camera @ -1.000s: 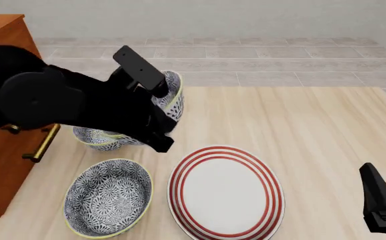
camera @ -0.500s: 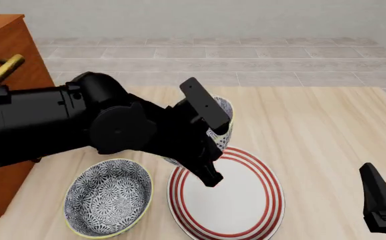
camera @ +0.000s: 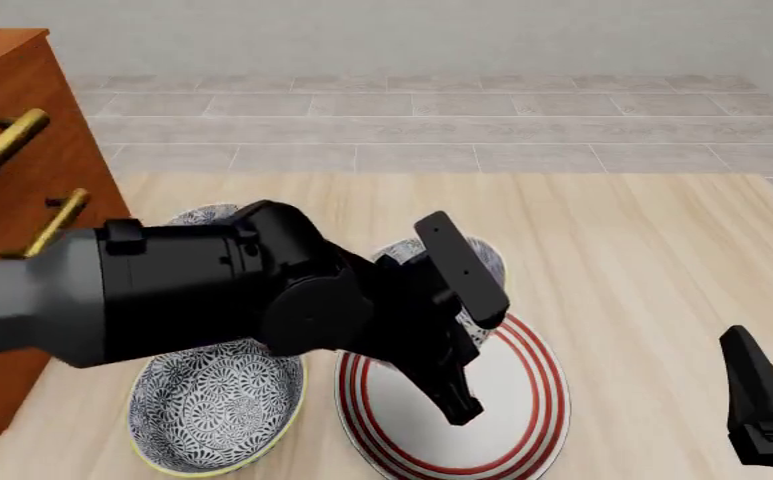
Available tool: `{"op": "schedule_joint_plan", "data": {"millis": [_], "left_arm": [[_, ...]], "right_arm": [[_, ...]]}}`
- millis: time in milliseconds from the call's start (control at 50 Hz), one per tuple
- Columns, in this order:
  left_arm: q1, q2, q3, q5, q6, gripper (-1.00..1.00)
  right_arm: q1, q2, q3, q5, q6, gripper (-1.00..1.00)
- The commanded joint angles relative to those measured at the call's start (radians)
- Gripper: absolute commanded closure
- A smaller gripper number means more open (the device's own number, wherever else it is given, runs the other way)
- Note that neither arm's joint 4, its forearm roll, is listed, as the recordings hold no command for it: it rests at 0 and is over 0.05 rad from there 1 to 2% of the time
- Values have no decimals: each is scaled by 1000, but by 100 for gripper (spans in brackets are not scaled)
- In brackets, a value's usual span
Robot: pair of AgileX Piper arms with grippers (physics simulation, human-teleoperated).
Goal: Put the bowl at the front on the plate.
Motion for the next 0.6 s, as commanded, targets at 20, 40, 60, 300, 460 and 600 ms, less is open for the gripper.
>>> {"op": "schedule_joint_plan", "data": {"millis": [20, 40, 60, 300, 460, 600], "left_arm": [[-10, 27, 8, -26, 7, 100], [-10, 28, 10, -29, 7, 100], [-10, 31, 12, -33, 6, 100], [-31, 63, -13, -37, -9, 100], [-37, 74, -18, -42, -15, 100], [-40, 91, -7, -54, -21, 100]], "right_arm": [[0, 0, 0, 0, 0, -100], [0, 0, 0, 0, 0, -100], [0, 0, 0, 0, 0, -100], [0, 0, 0, 0, 0, -100], [0, 0, 0, 0, 0, -100], [0, 0, 0, 0, 0, -100]]}}
